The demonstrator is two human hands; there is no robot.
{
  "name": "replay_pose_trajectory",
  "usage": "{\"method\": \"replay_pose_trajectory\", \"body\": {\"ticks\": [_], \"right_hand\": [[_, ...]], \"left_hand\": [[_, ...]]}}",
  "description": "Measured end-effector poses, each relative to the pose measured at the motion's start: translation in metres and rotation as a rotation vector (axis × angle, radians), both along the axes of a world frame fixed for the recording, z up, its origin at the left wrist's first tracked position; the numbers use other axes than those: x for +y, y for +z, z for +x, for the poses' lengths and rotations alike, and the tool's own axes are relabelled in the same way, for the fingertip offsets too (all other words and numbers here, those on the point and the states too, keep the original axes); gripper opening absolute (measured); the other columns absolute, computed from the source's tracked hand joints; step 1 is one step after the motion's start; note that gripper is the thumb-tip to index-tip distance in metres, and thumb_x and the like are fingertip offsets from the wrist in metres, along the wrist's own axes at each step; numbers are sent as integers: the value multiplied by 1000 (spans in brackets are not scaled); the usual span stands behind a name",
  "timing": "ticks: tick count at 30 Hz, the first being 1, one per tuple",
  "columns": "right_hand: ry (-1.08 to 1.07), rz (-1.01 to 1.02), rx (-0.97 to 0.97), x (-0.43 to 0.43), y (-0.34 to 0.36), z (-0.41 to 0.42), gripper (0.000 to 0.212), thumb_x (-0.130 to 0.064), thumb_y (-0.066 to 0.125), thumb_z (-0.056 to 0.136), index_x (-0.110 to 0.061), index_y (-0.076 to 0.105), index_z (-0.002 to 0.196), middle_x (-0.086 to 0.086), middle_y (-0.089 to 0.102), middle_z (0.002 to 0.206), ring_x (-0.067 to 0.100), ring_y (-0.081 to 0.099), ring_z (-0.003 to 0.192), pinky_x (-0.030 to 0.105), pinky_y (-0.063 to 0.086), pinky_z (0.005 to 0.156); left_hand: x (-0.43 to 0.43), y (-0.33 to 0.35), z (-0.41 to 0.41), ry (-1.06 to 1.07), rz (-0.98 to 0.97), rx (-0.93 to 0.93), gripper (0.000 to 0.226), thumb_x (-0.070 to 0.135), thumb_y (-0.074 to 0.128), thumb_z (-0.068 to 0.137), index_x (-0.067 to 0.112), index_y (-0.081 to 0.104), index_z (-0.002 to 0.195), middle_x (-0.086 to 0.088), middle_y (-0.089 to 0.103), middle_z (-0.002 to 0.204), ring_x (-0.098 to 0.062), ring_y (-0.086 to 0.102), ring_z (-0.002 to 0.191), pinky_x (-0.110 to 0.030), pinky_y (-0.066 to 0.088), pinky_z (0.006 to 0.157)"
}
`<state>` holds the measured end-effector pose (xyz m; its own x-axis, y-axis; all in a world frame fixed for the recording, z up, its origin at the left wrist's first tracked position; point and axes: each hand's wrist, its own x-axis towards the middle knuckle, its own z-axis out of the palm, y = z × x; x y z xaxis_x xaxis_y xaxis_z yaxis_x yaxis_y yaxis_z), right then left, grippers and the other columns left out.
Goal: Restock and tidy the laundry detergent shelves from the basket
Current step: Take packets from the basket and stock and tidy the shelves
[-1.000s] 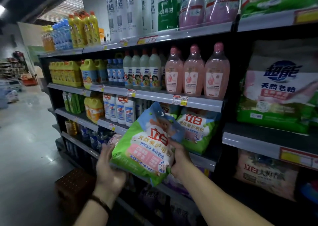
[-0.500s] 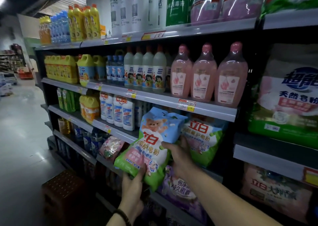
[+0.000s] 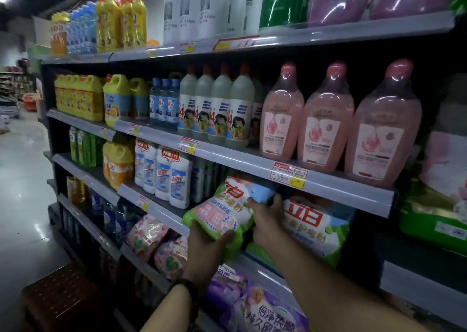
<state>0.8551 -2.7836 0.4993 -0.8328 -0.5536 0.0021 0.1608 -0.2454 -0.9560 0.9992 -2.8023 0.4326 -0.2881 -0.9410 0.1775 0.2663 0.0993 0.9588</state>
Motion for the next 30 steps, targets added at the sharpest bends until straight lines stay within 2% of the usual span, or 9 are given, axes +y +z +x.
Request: {"method": "replay_pose_trajectory", "body": {"ticks": [2,4,7,10,13,18,21,25,30], "right_hand": [[-61,50,-12,-13,1,-8,47,-8,81,88,-23,54,124,11,70,113,30,76,87,49,67,75],[-73,84,-30,-23,4,-15,43,-12,79,92,-18,53,125,12,71,108,27,75,81,39,64,67],[-85,87,-29,-35,8,-23,37,-15,78,94,-9,54,121,13,72,103,25,75,77,30,56,59],[-79,187,102,-40,2,-24,33,-21,75,97,-12,51,119,10,68,111,20,70,82,28,53,61],[-44,347,297,-42,-9,-20,40,-30,72,98,-19,43,123,11,64,129,29,68,104,43,60,86],[-28,650,493,-29,-17,-1,103,-62,70,80,-22,17,159,13,58,147,42,59,128,52,49,109],[-12,812,649,-18,-26,5,119,-50,76,86,-23,-7,166,15,56,150,42,57,133,47,47,109],[-68,732,719,-20,-22,0,102,-32,82,88,-28,12,161,9,66,134,37,66,121,38,50,94],[-121,589,767,-27,-14,-14,64,-11,85,83,-25,42,130,10,68,127,36,67,118,50,61,92]], "left_hand": [[-11,-4,-10,29,-100,-235,108,60,95,59,46,39,150,3,68,139,-22,66,128,-54,56,105],[-20,-12,-17,-12,-194,-496,120,75,82,66,62,6,158,0,41,167,-29,32,156,-58,34,123],[-25,-15,-27,18,-290,-782,104,70,56,96,39,-13,166,-6,5,178,-32,-9,164,-61,12,127],[-31,-16,-37,125,-336,-942,98,69,44,101,31,-18,166,-12,1,177,-36,-11,163,-65,15,124],[-40,-30,-36,69,-321,-947,93,72,40,101,37,-17,166,-9,-11,177,-35,-14,163,-72,9,123],[-41,-33,-32,47,-358,-991,89,74,35,101,40,-18,165,-5,-14,178,-30,-12,164,-74,4,121],[-36,-30,-38,51,-344,-1002,84,65,32,106,35,-20,165,-10,-14,177,-33,-16,163,-76,3,121],[-37,-19,-55,78,-307,-1037,78,56,28,110,26,-16,167,-17,-8,177,-31,-16,163,-74,1,121],[-41,-10,-74,101,-367,-1136,84,59,27,108,15,-11,168,-26,2,175,-40,-13,162,-72,-2,123]]}}
